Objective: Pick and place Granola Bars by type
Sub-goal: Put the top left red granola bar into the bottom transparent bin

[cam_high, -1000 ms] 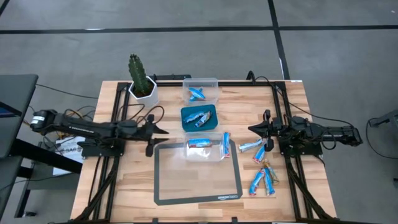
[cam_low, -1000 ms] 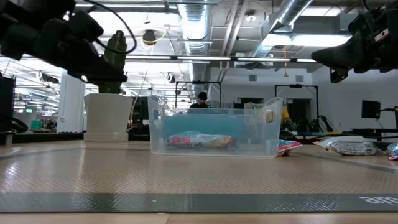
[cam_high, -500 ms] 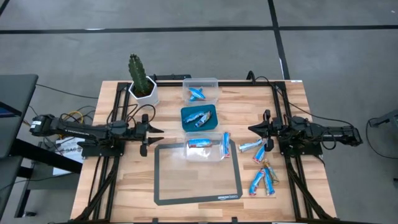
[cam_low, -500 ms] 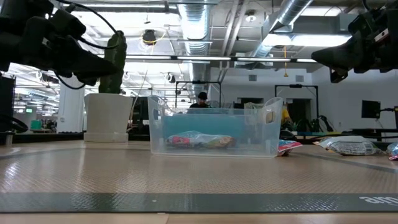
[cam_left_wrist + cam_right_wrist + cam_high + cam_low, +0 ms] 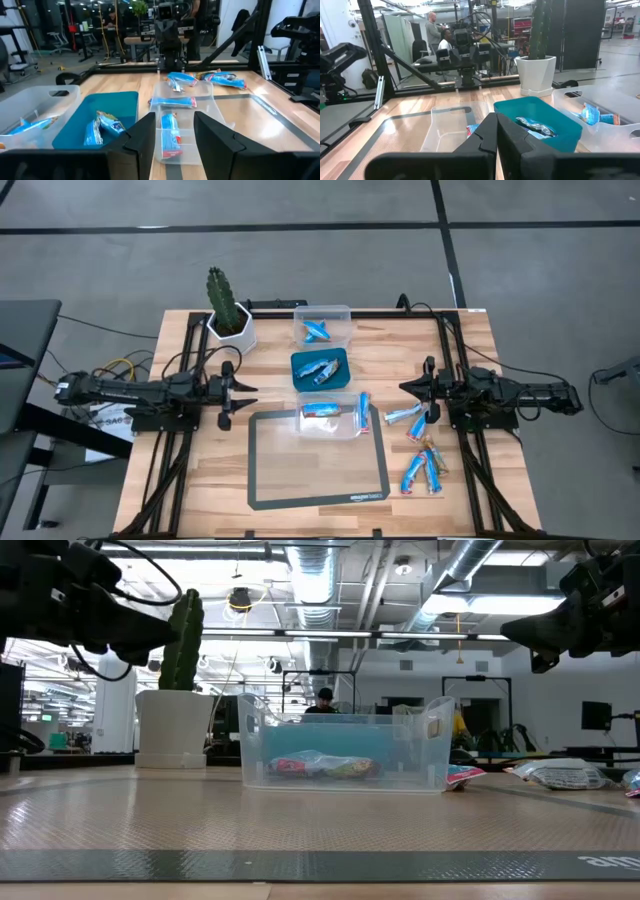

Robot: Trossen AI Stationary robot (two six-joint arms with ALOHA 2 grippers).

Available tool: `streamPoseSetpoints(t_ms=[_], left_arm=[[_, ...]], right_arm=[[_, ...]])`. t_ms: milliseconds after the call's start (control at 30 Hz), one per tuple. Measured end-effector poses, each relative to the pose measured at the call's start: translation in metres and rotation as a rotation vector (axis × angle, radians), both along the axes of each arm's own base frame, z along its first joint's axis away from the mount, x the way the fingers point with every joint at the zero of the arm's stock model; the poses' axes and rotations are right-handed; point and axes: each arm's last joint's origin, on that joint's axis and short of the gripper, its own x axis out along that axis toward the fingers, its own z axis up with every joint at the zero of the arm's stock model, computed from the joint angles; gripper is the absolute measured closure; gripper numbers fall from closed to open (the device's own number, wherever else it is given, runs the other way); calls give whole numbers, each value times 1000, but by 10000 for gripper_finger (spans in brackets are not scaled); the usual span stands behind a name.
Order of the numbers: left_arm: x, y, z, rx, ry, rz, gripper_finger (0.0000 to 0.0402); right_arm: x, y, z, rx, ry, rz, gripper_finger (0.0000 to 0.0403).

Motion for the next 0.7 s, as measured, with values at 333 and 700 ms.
streamPoseSetpoints(t_ms=[333, 700], left_arm=[[-15, -1, -2, -30, 2, -60, 273], [-14, -1, -3, -55, 12, -56, 273]], right_arm=[[0, 0, 0, 0, 0, 0, 403], [0, 0, 0, 0, 0, 0, 403]])
